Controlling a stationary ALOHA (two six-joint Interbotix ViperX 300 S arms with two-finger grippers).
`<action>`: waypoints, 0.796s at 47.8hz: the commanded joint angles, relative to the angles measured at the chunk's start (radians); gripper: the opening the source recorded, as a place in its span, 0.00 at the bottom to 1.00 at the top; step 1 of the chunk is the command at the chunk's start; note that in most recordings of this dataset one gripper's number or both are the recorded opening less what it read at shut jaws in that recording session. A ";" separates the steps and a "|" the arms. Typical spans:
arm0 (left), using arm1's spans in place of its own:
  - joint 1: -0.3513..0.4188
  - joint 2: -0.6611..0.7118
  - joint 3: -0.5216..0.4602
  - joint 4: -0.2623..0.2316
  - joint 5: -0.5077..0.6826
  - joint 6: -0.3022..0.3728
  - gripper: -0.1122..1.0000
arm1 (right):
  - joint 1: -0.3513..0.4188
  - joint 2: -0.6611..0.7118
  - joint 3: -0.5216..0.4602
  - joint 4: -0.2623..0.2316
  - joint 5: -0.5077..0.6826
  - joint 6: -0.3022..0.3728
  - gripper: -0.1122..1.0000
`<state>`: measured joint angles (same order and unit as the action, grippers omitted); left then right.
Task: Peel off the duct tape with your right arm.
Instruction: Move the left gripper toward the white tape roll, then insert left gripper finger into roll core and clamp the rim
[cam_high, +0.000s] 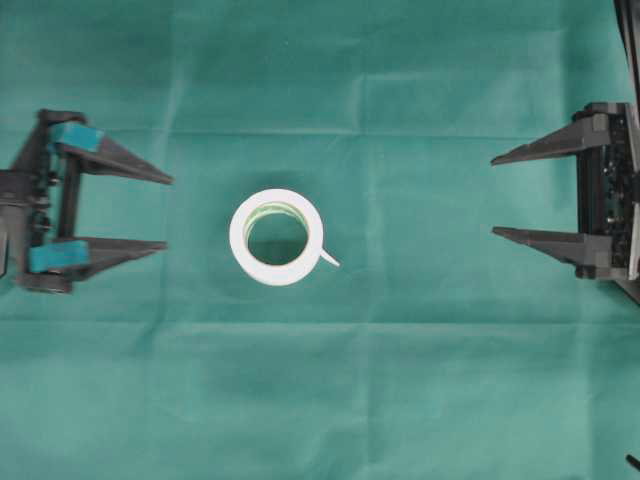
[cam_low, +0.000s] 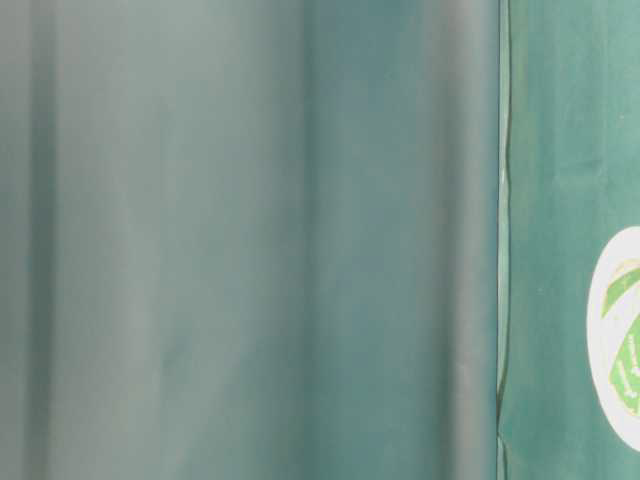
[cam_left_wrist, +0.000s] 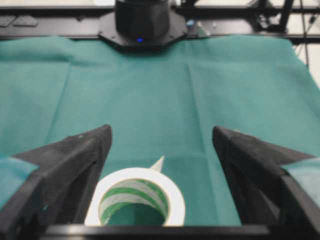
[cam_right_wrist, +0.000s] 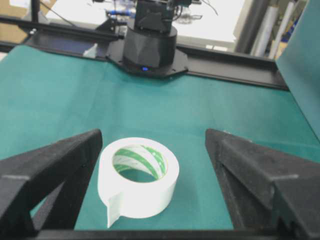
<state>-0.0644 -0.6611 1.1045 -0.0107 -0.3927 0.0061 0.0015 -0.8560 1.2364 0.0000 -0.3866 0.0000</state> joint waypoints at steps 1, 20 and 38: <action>-0.002 0.080 -0.075 -0.002 -0.011 -0.002 0.95 | 0.000 0.014 -0.014 -0.002 -0.023 0.002 0.80; -0.008 0.321 -0.281 -0.002 0.170 -0.006 0.95 | 0.000 0.023 -0.014 -0.003 -0.041 0.003 0.80; -0.066 0.449 -0.523 -0.003 0.730 0.000 0.95 | 0.000 0.029 -0.014 -0.002 -0.043 0.003 0.79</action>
<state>-0.1289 -0.2255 0.6397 -0.0107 0.2654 0.0077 0.0015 -0.8330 1.2364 0.0000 -0.4157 0.0015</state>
